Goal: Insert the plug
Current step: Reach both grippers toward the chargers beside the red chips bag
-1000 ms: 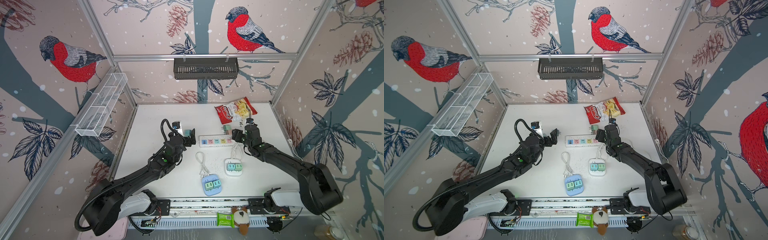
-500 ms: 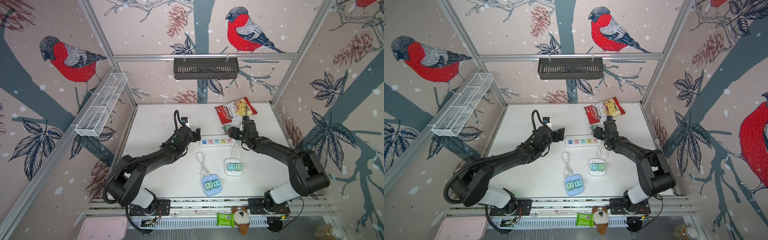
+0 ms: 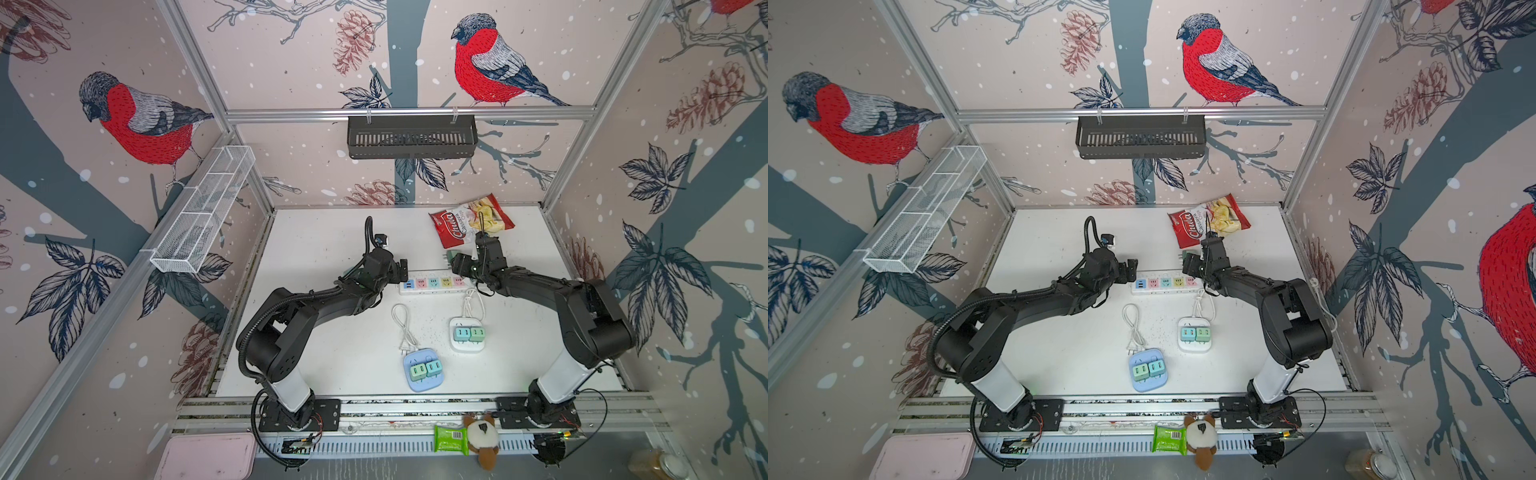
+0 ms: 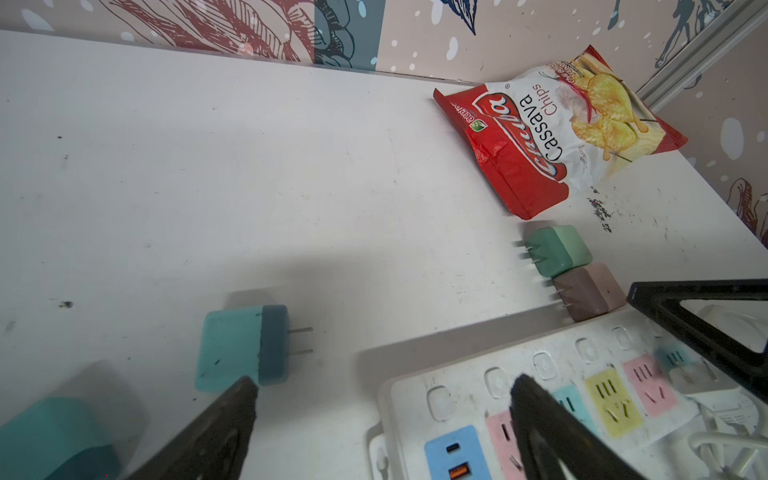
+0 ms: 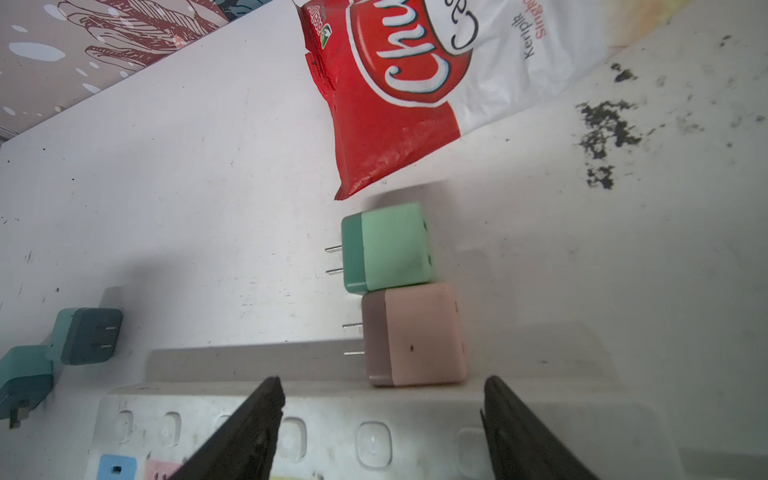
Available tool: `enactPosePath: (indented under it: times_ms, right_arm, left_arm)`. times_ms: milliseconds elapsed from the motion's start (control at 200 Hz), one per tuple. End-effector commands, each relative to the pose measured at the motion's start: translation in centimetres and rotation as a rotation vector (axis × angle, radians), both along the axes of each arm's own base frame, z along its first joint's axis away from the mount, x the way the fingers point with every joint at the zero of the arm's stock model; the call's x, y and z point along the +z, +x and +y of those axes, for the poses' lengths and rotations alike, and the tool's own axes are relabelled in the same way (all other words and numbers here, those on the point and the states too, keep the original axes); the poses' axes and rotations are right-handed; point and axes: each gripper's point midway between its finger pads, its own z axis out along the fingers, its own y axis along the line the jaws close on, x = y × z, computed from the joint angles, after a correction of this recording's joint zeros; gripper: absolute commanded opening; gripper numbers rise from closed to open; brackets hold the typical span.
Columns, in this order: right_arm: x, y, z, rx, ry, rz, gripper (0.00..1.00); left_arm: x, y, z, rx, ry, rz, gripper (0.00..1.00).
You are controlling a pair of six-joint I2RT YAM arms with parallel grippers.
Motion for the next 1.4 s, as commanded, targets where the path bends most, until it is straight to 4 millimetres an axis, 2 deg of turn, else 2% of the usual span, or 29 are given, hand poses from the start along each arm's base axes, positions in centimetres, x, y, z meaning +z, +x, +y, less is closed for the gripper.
enactPosePath:
  times_ms: [0, 185, 275, 465, 565, 821, 1021, 1261, 1391]
  right_arm:
    - [0.2, 0.0, 0.0, 0.001, -0.022, 0.004, 0.76]
    - [2.8, 0.1, -2.6, -0.081, -0.073, -0.049, 0.77]
    - [3.2, -0.1, -4.5, -0.135, -0.078, -0.058, 0.79]
    - [0.7, -0.5, -7.9, -0.208, -0.077, -0.002, 0.79]
    - [-0.5, -0.7, -8.7, -0.215, -0.068, 0.024, 0.78]
    - [-2.0, -0.7, -5.6, -0.129, -0.036, 0.049, 0.77]
    - [-2.3, -1.3, -2.9, -0.08, -0.02, 0.055, 0.75]
    - [-2.4, -2.8, 1.7, -0.004, -0.032, 0.053, 0.72]
    - [-2.7, -3.9, 3.6, 0.034, -0.043, 0.061, 0.72]
  left_arm:
    - [-0.3, 0.2, -0.2, -0.002, 0.003, 0.023, 0.94]
    - [-0.8, -0.5, -0.6, -0.024, -0.039, 0.051, 0.93]
    - [-1.2, -0.8, -1.0, -0.043, -0.055, 0.065, 0.93]
    - [-2.7, -0.8, -1.6, -0.062, -0.062, 0.101, 0.93]
    - [-3.2, -0.8, -2.0, -0.072, -0.069, 0.114, 0.92]
    - [-4.0, -1.1, -2.6, -0.096, -0.096, 0.131, 0.92]
    - [-4.2, -1.9, -2.9, -0.123, -0.133, 0.135, 0.92]
    - [-3.6, -3.3, -2.0, -0.133, -0.153, 0.101, 0.92]
    - [-3.0, -4.5, -0.8, -0.122, -0.165, 0.068, 0.92]
